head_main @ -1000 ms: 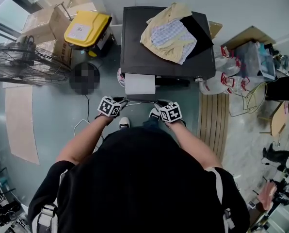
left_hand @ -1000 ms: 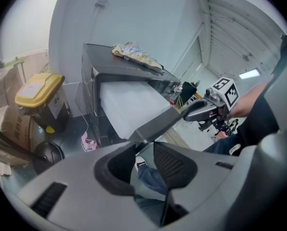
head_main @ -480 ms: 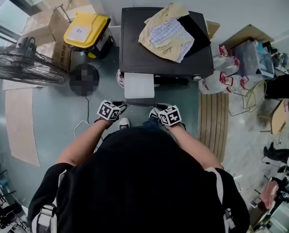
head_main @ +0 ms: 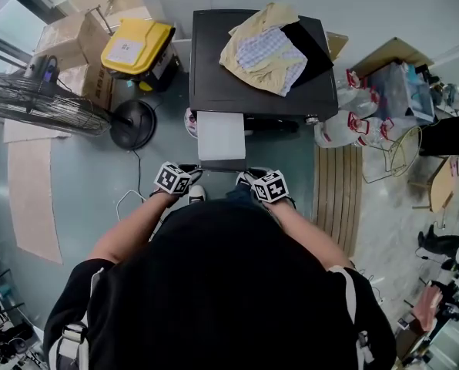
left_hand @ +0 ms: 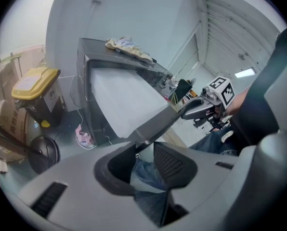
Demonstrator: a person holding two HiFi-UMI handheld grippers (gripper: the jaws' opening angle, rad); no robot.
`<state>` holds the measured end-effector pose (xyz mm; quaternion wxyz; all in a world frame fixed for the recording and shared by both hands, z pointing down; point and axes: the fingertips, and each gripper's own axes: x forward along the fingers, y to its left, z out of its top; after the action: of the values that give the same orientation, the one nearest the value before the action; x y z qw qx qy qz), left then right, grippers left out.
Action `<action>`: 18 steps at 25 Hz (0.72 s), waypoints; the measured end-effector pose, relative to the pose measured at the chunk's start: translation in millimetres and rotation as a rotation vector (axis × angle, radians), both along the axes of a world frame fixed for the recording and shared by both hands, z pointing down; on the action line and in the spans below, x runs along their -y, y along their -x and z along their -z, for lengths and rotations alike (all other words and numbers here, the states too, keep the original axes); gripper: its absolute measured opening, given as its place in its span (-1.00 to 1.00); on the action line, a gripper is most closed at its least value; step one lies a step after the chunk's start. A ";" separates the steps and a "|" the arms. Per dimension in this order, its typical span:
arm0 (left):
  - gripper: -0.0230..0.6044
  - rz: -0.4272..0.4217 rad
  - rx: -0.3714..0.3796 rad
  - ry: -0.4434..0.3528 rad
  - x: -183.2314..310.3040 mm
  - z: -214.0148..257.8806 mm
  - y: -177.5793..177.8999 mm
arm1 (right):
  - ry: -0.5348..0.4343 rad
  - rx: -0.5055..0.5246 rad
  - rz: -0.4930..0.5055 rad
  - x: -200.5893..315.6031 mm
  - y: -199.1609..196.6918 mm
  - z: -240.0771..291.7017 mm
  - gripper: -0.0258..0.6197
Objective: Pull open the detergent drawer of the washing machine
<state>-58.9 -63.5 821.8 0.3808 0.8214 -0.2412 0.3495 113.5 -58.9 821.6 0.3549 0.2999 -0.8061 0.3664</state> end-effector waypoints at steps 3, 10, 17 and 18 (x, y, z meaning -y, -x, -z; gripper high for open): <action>-0.55 -0.009 0.005 -0.001 -5.1 -1.5 0.1 | 0.000 0.005 -0.003 -5.2 -0.3 -0.2 -0.70; -0.54 -0.007 -0.003 -0.005 -4.1 -1.8 -1.4 | 0.006 0.015 -0.032 -5.9 -3.1 -2.2 -0.70; -0.52 0.019 -0.009 0.008 -5.2 -1.3 0.6 | 0.014 0.043 -0.061 -9.9 -4.8 -0.1 -0.71; -0.52 0.020 -0.008 0.012 -5.5 -2.2 1.3 | 0.017 0.045 -0.059 -11.3 -5.1 -0.4 -0.70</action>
<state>-60.1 -58.0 824.0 0.3900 0.8182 -0.2457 0.3438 118.6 -47.6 822.0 0.3281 0.3121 -0.8017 0.3901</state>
